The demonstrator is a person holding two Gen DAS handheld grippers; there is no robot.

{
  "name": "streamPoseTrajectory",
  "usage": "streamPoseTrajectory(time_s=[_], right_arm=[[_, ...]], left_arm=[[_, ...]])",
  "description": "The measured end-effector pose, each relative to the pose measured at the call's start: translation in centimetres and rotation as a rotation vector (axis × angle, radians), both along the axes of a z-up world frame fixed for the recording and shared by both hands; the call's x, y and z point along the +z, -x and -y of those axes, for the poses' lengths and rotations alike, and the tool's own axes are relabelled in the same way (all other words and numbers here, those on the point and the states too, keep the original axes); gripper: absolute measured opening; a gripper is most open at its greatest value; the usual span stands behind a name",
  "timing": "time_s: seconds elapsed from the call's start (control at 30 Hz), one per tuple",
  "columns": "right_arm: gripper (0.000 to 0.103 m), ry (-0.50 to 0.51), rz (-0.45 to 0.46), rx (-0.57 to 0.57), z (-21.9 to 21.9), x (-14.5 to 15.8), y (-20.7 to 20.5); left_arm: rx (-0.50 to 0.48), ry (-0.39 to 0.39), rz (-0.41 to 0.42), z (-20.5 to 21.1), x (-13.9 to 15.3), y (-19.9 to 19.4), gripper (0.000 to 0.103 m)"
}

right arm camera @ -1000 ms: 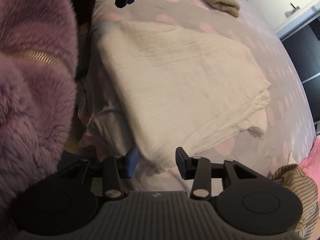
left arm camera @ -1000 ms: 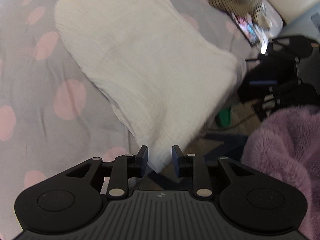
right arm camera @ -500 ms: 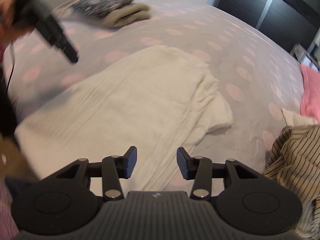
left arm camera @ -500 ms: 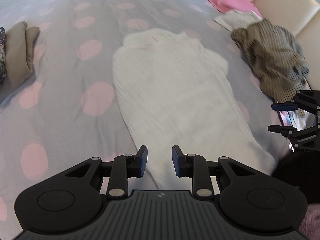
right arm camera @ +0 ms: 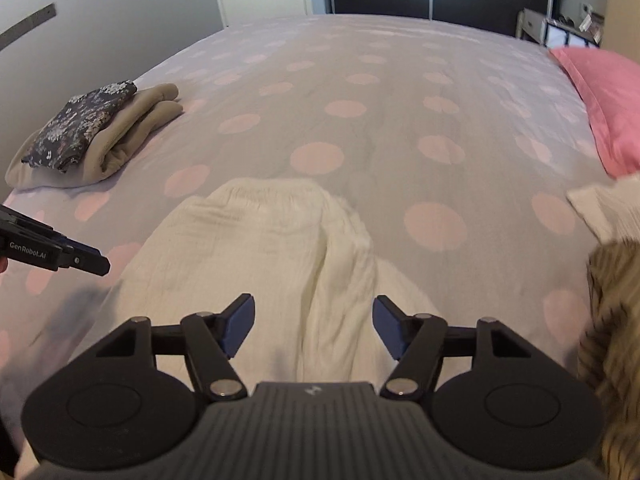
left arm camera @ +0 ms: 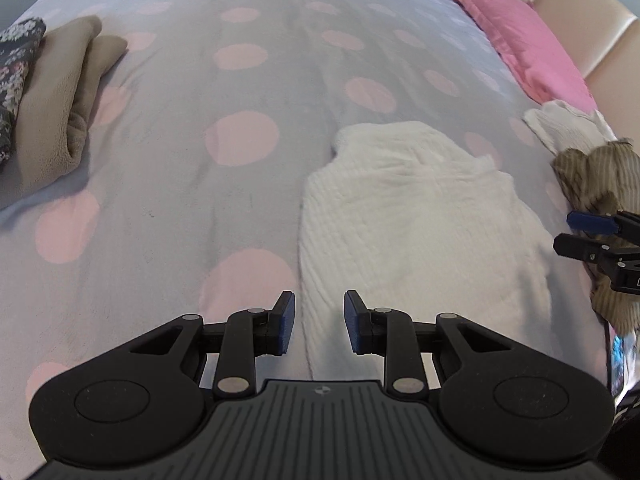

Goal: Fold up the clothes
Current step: 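Move both open grippers over the folded white cloth, then pinch the white cloth with the right gripper while the left gripper grasps its edge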

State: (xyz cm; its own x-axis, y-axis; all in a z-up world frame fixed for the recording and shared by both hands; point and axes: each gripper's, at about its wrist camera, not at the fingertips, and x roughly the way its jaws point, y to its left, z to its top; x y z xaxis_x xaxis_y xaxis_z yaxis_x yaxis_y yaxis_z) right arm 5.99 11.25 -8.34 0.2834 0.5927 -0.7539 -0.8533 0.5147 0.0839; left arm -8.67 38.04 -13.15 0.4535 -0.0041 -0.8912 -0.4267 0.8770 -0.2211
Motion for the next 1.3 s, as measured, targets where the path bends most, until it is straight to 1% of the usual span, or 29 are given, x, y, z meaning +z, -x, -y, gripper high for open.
streamPoseTrajectory(time_s=[0.03,0.1,0.17,0.23,0.3,0.43,0.5,0.53,0.63,0.83,0.97,1.03,1.1,1.2,1.23,1.3], right_arm=[[0.06,-0.002,0.011,0.009,-0.7,-0.3,-0.2],[0.055,-0.01,0.016,0.027,-1.9,-0.9,-0.7],[0.053,-0.016,0.009,0.026,-3.0,-1.4,-1.3],[0.053,-0.016,0.0,0.025,-4.2,-1.9,-2.0],[0.049,-0.017,-0.007,0.024,-5.2,-2.5,-2.4],[0.046,-0.013,-0.017,0.021,-7.1,-3.8,-3.0],[0.032,-0.008,-0.033,0.025,-7.7,-4.4,-2.9],[0.02,-0.013,-0.037,0.038,-7.8,-4.5,-2.6],[0.016,-0.03,-0.012,0.107,-7.7,-4.2,-1.0],[0.014,-0.031,0.149,0.298,-6.6,-3.6,3.5],[0.012,-0.04,0.234,0.358,-5.8,-3.0,5.1],[0.012,-0.065,0.258,0.326,-5.1,-2.0,4.9],[0.011,-0.088,0.249,0.264,-4.4,-1.1,3.8],[0.011,-0.098,0.216,0.223,-3.0,0.3,2.2],[0.011,-0.087,0.217,0.22,-2.7,0.6,1.9],[0.011,-0.038,0.258,0.206,-1.8,0.7,1.8]], left_arm=[[0.01,0.003,0.001,-0.4,-0.4,-0.4,0.024],[0.017,0.019,0.005,-1.1,-1.1,-0.9,0.024],[0.018,0.038,0.015,-1.6,-1.6,-1.3,0.024],[0.022,0.056,0.02,-2.0,-2.1,-1.7,0.028],[0.026,0.073,0.017,-2.4,-2.6,-2.2,0.031],[0.028,0.081,0.008,-2.6,-3.5,-3.2,0.032],[0.027,0.074,0.014,-2.4,-3.7,-3.6,0.033],[0.027,0.07,0.017,-2.3,-3.7,-3.8,0.033],[0.011,0.05,0.02,-2.0,-3.7,-4.1,0.034],[0.003,0.043,0.029,-2.0,-3.8,-4.0,0.034],[-0.013,0.019,0.029,-1.7,-3.6,-4.1,0.034],[-0.024,0.011,0.03,-1.6,-3.5,-4.0,0.034],[-0.03,0.01,0.031,-1.6,-3.5,-3.9,0.035],[-0.031,0.024,0.041,-1.6,-3.3,-3.9,0.036],[-0.04,0.032,0.05,-1.6,-3.2,-3.9,0.039],[-0.058,0.039,0.061,-1.4,-2.9,-3.9,0.041]])
